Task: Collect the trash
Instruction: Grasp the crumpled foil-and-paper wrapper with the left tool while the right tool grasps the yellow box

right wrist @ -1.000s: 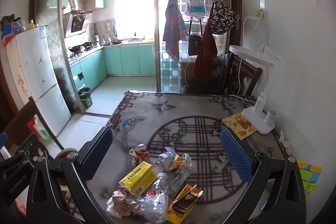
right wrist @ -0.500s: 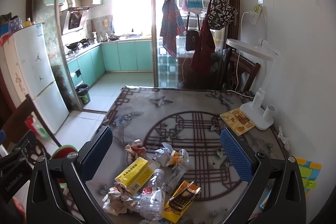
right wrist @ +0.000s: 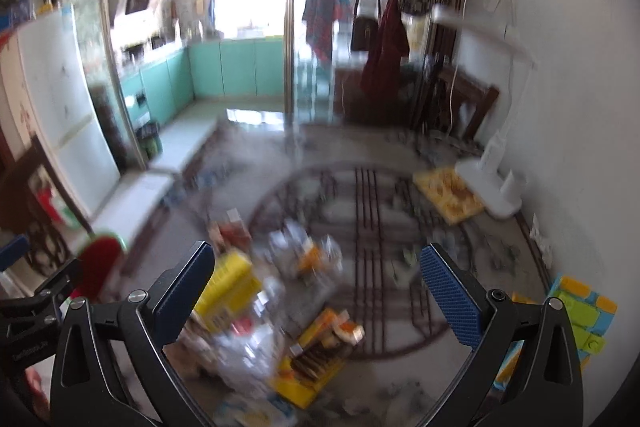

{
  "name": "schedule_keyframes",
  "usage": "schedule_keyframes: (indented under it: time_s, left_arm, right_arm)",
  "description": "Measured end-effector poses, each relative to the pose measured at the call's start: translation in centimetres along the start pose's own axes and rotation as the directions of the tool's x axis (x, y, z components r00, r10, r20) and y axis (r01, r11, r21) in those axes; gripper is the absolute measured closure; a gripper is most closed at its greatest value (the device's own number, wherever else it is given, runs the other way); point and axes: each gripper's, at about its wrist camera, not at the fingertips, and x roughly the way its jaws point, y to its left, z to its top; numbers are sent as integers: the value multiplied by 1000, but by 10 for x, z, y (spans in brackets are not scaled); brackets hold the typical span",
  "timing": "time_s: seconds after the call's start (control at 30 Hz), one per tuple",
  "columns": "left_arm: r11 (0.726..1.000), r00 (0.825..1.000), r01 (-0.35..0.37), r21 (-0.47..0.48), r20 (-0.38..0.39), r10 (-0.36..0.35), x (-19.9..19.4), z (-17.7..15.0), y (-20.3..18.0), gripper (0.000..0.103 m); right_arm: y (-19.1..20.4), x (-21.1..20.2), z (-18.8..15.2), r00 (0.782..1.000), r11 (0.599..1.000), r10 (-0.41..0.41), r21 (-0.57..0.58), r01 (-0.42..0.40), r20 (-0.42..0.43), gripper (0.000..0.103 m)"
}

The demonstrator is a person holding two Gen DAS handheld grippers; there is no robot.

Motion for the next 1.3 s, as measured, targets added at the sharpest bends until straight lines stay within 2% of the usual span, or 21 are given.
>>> schedule_keyframes:
  time_s: [0.07,0.2,0.3,0.37,0.43,0.47,0.5,0.57,0.63,0.77,0.97,1.13,1.2,1.3]
  left_arm:
    - [999,992,50,-14,-114,-51,33,-18,-2,0]
    - [991,959,109,-82,-253,-127,88,-44,-12,1]
    - [986,943,136,-100,-290,-160,113,-54,-23,2]
    - [982,938,161,-98,-293,-183,120,-55,-31,12]
    - [974,927,202,-103,-301,-224,123,-54,-34,48]
    - [968,918,228,-108,-308,-251,127,-53,-38,59]
    - [966,912,236,-110,-317,-259,127,-52,-37,63]
    - [962,911,248,-118,-310,-273,124,-47,-32,66]
    - [959,916,252,-129,-287,-279,116,-43,-23,69]
    - [961,943,242,-132,-202,-265,86,-28,3,69]
    - [974,976,171,-147,-113,-188,59,-7,54,69]
    - [976,984,132,-175,-98,-150,56,-3,89,69]
    - [976,984,126,-176,-99,-145,56,-3,99,69]
    - [975,984,128,-182,-99,-147,54,-5,114,69]
  right_arm:
    - [-4,14,-17,998,1000,-10,-14,9,-65,0]
    - [-13,30,-40,987,1000,-13,-7,12,-161,0]
    - [-13,30,-46,982,1000,21,-8,-23,-190,0]
    - [-11,34,-49,975,998,53,-7,-56,-214,0]
    - [-9,43,-53,966,996,92,9,-92,-241,0]
    - [-8,47,-54,958,993,118,25,-115,-261,3]
    - [-7,52,-56,949,989,147,44,-140,-280,6]
    - [-3,62,-58,929,980,201,73,-188,-312,19]
    - [3,72,-61,902,969,248,102,-227,-354,25]
    - [16,86,-64,868,954,300,141,-266,-395,25]
    - [29,103,-47,865,952,304,166,-258,-398,25]
    - [52,128,-20,844,916,378,283,-283,-380,25]
    - [69,142,-15,848,926,351,279,-254,-396,25]
    - [94,172,-14,855,953,261,260,-155,-449,25]
